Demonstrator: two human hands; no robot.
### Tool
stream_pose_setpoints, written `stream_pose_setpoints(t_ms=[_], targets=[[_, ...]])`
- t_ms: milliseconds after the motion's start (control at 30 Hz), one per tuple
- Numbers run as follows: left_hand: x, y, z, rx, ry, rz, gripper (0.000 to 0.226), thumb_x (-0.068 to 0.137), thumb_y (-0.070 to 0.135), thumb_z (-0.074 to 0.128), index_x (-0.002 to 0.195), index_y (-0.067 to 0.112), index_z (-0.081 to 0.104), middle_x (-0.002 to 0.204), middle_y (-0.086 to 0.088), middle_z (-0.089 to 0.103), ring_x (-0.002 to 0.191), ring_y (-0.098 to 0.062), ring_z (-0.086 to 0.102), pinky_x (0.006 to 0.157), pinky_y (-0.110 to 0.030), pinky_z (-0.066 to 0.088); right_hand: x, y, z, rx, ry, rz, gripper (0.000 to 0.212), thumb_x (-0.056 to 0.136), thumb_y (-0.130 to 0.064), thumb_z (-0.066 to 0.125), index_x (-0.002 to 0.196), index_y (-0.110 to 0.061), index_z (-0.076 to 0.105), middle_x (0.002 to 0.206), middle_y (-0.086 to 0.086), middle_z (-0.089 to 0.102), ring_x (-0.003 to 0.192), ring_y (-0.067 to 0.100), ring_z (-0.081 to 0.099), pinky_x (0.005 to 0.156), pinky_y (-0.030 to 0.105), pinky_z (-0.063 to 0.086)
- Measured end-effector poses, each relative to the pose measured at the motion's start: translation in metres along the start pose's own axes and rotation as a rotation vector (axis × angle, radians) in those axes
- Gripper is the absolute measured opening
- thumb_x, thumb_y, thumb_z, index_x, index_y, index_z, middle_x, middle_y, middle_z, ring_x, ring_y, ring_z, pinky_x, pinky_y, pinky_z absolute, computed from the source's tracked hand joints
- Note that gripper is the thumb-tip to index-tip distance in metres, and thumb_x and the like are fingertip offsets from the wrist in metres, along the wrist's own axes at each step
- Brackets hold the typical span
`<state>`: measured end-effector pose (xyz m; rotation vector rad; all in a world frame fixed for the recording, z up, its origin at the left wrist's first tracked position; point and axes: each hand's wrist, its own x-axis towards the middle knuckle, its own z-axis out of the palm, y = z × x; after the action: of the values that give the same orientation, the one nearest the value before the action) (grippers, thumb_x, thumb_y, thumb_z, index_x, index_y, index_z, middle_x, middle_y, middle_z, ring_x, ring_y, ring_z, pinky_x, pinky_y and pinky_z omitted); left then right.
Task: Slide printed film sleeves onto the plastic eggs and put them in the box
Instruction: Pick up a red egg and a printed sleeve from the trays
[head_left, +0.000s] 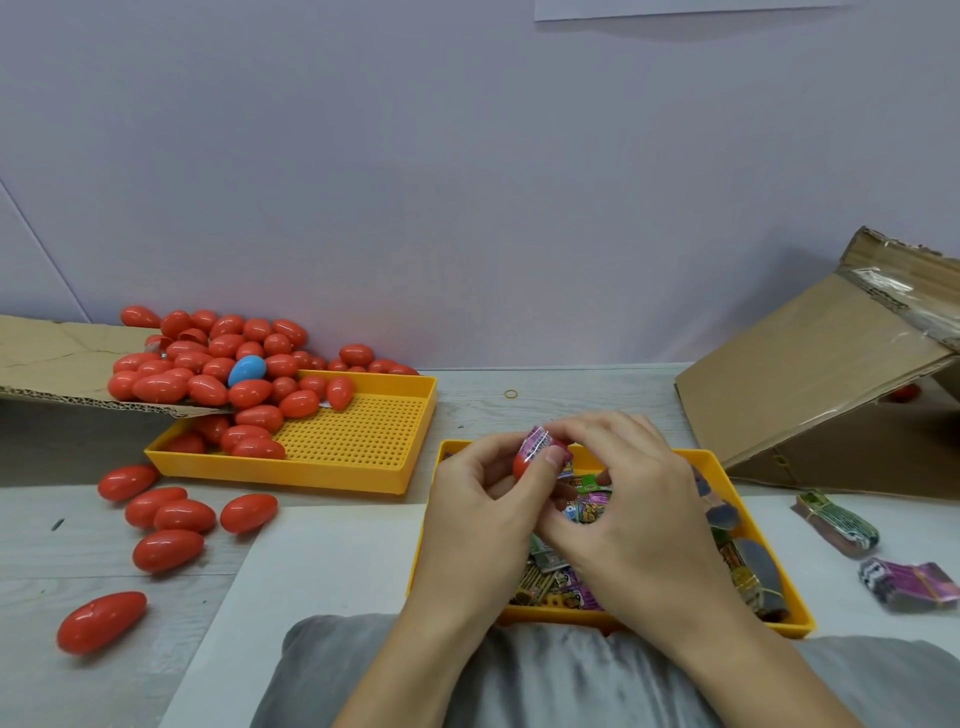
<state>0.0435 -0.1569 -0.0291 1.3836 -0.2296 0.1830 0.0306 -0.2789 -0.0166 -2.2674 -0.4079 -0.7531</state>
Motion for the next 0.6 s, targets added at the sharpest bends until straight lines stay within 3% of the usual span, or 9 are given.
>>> stream_pose_setpoints(t_ms=[133, 233, 400, 500, 600], targets=[[-0.0003, 0.0000, 0.0000, -0.008, 0.003, -0.002, 0.011, 0.089, 0.009, 0.069, 0.097, 0.004, 0.076, 0.082, -0.009, 0.077, 0.076, -0.011, 0.072, 0.067, -0.018, 0.053, 0.0000, 0.0022, -0.0002, 0.039, 0.014, 0.024, 0.042, 0.073, -0.019, 0.078, 0.114, -0.016, 0.069, 0.105, -0.010, 0.063, 0.101, 0.009, 0.059, 0.081, 0.031, 0.054], [-0.0002, 0.0000, 0.0001, -0.009, 0.028, -0.005, 0.011, 0.089, 0.011, 0.069, 0.097, 0.008, 0.076, 0.085, -0.008, 0.077, 0.080, -0.015, 0.074, 0.069, -0.021, 0.055, 0.0004, 0.0024, -0.0003, 0.048, 0.006, 0.015, 0.043, 0.073, -0.018, 0.080, 0.115, -0.017, 0.069, 0.105, -0.011, 0.063, 0.100, 0.008, 0.059, 0.080, 0.028, 0.053], [0.0017, -0.0025, -0.0019, -0.046, 0.060, -0.043, 0.018, 0.096, 0.017, 0.061, 0.095, 0.013, 0.079, 0.091, -0.010, 0.077, 0.091, -0.027, 0.074, 0.080, -0.039, 0.060, 0.0004, 0.0017, -0.0003, 0.060, -0.020, -0.003, 0.040, 0.074, -0.022, 0.080, 0.112, -0.025, 0.069, 0.103, -0.016, 0.061, 0.098, 0.005, 0.058, 0.078, 0.015, 0.047], [0.0022, -0.0014, -0.0022, -0.130, 0.064, -0.081, 0.020, 0.096, 0.014, 0.059, 0.094, 0.011, 0.080, 0.095, -0.014, 0.077, 0.093, -0.028, 0.074, 0.079, -0.032, 0.060, 0.0002, 0.0021, 0.0007, 0.098, 0.003, 0.003, 0.038, 0.075, -0.023, 0.078, 0.112, -0.024, 0.070, 0.103, -0.016, 0.062, 0.096, 0.002, 0.061, 0.077, 0.015, 0.049], [0.0021, -0.0012, -0.0019, -0.150, 0.060, -0.112, 0.020, 0.095, 0.017, 0.060, 0.096, 0.012, 0.079, 0.098, -0.014, 0.076, 0.097, -0.028, 0.073, 0.086, -0.037, 0.060, 0.0003, 0.0023, 0.0023, 0.110, 0.022, 0.014, 0.038, 0.076, -0.024, 0.077, 0.113, -0.023, 0.070, 0.103, -0.017, 0.062, 0.096, 0.001, 0.061, 0.077, 0.019, 0.053]])
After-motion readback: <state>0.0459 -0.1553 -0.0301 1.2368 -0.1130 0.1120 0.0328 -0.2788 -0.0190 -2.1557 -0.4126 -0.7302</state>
